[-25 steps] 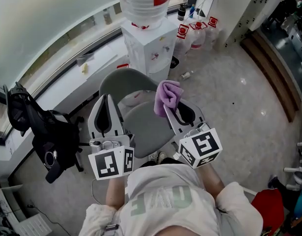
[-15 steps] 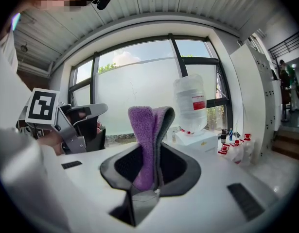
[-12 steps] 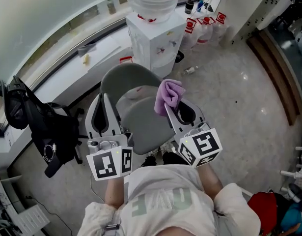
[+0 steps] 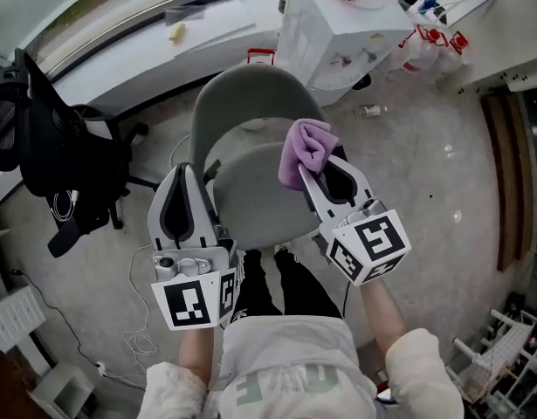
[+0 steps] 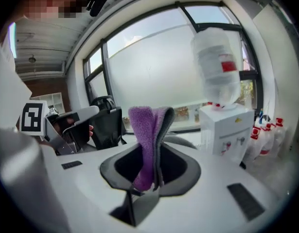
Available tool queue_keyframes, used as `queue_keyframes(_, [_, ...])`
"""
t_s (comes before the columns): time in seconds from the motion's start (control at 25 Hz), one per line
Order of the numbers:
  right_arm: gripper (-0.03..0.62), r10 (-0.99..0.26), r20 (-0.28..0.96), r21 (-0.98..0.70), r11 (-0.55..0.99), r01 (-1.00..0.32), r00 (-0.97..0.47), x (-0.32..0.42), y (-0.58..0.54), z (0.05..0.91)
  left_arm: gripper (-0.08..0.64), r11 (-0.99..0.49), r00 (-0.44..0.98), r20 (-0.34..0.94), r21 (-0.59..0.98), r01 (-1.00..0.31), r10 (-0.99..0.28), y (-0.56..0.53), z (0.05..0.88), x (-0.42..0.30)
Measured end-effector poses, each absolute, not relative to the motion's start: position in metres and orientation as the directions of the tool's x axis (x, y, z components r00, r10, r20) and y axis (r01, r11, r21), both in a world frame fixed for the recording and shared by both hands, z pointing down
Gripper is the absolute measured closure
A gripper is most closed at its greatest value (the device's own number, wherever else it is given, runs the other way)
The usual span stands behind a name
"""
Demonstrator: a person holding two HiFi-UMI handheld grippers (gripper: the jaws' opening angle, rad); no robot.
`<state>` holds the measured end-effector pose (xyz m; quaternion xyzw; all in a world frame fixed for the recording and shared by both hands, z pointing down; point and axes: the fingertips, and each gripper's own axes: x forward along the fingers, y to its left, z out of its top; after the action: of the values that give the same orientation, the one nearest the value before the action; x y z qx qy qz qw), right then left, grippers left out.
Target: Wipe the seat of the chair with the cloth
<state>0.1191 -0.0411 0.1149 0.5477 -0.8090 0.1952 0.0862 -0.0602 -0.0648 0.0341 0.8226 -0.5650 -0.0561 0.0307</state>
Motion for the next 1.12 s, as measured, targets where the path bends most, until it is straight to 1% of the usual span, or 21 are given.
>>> queue_keyframes(0.12, [0.500,-0.767,0.429,-0.297,0.379,-0.876,-0.477,0.087,-0.071,0.197,0.548,-0.303,0.304,-0.002,0.100,-0.948,-0.953,-0.073,0.101,-0.085])
queue_keyframes(0.24, [0.500,-0.671,0.493,-0.359,0.423,-0.832,-0.553,0.049,-0.084,0.274,0.548,-0.238,0.247,0.086,0.103,-0.966,-0.965,-0.069,0.175,-0.111])
queue_keyframes(0.36, [0.500,-0.571,0.569,-0.379,0.456,-0.805,-0.591,0.015,-0.084,0.348,0.548,-0.177,0.193,0.155,0.111,-0.978,-0.969,-0.056,0.238,-0.139])
queue_keyframes(0.52, [0.500,-0.441,0.640,-0.457,0.440,-0.773,-0.629,-0.019,-0.077,0.438,0.548,-0.152,0.174,0.211,0.119,-0.981,-0.962,-0.045,0.300,-0.153])
queue_keyframes(0.76, [0.500,-0.266,0.713,-0.543,0.376,-0.751,-0.649,-0.059,-0.059,0.536,0.548,-0.116,0.159,0.268,0.169,-0.979,-0.950,-0.025,0.357,-0.152])
queue_keyframes(0.96, [0.500,-0.183,0.739,-0.572,0.339,-0.747,-0.648,-0.089,-0.057,0.585,0.548,-0.116,0.151,0.250,0.151,-0.982,-0.956,-0.025,0.369,-0.152])
queue_keyframes(1.12, [0.500,-0.129,0.765,-0.574,0.309,-0.758,-0.631,-0.097,-0.053,0.610,0.548,-0.116,0.151,0.234,0.159,-0.980,-0.960,-0.023,0.368,-0.155])
